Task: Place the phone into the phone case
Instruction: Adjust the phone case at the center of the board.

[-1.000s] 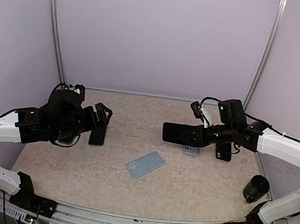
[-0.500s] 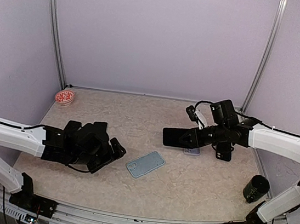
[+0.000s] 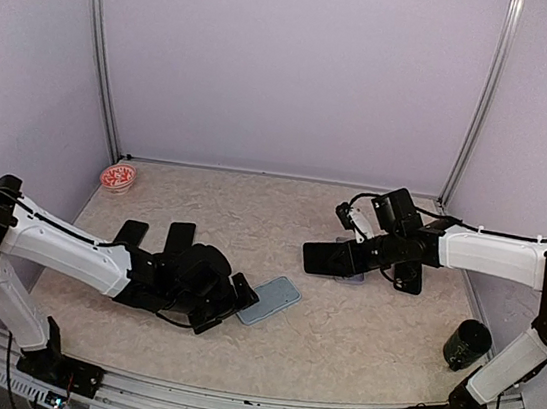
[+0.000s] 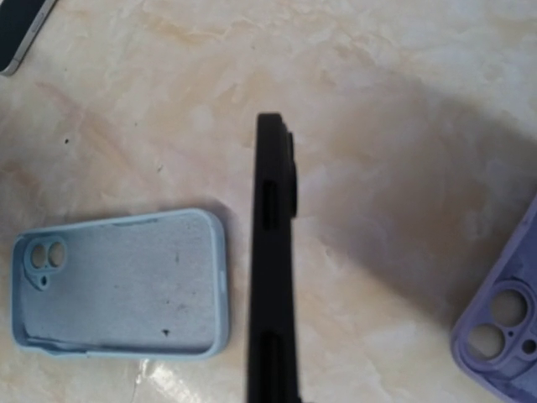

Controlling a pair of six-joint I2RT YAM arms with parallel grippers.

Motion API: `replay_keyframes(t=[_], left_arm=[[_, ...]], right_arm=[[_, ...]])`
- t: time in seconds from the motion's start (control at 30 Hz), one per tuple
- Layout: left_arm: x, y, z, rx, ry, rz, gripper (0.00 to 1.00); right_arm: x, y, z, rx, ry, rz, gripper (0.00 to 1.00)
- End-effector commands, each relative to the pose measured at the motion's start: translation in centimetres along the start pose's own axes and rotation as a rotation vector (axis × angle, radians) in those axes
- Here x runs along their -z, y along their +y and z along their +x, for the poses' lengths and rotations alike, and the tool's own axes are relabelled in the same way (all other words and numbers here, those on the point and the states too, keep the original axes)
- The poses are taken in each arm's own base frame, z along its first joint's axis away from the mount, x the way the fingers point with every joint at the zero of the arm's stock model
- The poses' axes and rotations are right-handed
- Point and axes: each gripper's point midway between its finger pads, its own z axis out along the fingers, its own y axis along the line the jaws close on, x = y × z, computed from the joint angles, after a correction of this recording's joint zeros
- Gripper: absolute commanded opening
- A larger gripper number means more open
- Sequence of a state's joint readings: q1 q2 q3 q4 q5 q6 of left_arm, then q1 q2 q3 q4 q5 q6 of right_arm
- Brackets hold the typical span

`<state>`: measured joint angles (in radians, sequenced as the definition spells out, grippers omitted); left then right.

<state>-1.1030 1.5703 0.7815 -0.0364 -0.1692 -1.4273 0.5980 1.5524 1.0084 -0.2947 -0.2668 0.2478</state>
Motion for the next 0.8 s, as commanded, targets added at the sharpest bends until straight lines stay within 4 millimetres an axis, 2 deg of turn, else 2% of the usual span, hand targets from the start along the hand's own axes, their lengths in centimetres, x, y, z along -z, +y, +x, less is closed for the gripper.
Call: replay_keyframes(t=[0.0,0.37,0.6,0.77], left_arm=[[-1.4,-1.9,0.7,-0.023,0.030,0.059,0.99],[-3.0,-1.5,-0.5,-0.053,0.004,0.036,0.99],[-2.8,-1.9,-2.4,-0.060,-0.046,0.038,0.99],[-3.1,-1.8,-3.9,-0.062,-0.076,0.027,0.99]], right_arm=[[-0.1,-0.2,-1.9,0.008,-0.064,-0.003,0.00],[-1.8,-0.9,0.7,-0.024,-0.033,-0.011,0.00],[-2.2,-1.1,1.9,-0.035,-0.018,-0.015,0.00],[-2.4,-0.2,2.4,-0.043,-0.014,-0.059,0.00]])
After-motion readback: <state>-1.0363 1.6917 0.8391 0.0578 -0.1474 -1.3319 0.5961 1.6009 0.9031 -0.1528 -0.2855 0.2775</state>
